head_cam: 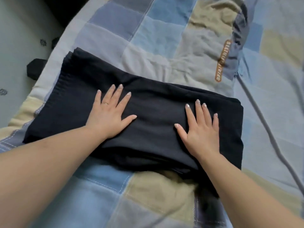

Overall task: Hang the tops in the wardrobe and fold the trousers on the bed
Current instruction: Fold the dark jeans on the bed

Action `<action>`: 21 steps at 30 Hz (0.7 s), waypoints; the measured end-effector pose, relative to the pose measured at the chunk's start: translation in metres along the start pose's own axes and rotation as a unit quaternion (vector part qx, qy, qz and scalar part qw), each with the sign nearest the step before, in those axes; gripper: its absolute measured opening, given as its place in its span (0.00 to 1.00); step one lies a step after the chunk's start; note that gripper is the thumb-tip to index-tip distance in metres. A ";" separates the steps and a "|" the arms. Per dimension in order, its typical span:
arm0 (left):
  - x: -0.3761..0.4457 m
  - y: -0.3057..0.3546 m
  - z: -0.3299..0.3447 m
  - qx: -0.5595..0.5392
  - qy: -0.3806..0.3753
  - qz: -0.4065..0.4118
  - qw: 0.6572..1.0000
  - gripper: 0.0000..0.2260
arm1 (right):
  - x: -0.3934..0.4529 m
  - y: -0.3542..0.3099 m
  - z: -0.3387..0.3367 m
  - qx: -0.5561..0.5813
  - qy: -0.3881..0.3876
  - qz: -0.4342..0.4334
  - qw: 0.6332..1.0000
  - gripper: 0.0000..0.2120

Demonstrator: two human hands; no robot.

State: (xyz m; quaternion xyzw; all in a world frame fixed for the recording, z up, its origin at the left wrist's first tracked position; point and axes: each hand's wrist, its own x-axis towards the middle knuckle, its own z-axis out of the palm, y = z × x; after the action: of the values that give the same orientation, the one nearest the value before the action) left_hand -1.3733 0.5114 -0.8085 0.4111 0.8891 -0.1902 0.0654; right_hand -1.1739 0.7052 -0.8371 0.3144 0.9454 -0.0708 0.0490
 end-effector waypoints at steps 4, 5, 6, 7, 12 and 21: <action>0.001 -0.019 -0.001 0.037 -0.053 -0.032 0.997 0.40 | -0.022 0.070 0.002 0.003 -0.092 0.118 0.989 0.37; 0.003 -0.021 -0.003 0.046 -0.071 -0.038 0.996 0.40 | -0.028 0.082 0.000 0.040 -0.115 0.147 0.982 0.38; 0.005 -0.019 -0.008 0.053 -0.085 -0.042 0.994 0.40 | -0.033 0.096 -0.005 0.096 -0.124 0.171 0.973 0.38; 0.005 -0.015 -0.012 0.055 -0.093 -0.048 0.993 0.39 | -0.039 0.108 -0.010 0.162 -0.114 0.189 0.962 0.37; -0.016 0.047 -0.033 0.008 -0.070 -0.010 0.997 0.37 | -0.061 0.123 -0.019 0.552 -0.103 0.323 0.762 0.22; -0.056 0.116 -0.034 -0.003 -0.040 0.289 0.956 0.25 | -0.064 0.117 -0.055 0.701 -0.172 0.282 0.632 0.15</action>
State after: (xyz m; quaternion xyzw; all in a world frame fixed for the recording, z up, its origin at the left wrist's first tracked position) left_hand -1.2473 0.5532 -0.7949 0.6424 0.7295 -0.1769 0.1548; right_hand -1.0554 0.7691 -0.7863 0.4871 0.4506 -0.7481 -0.0069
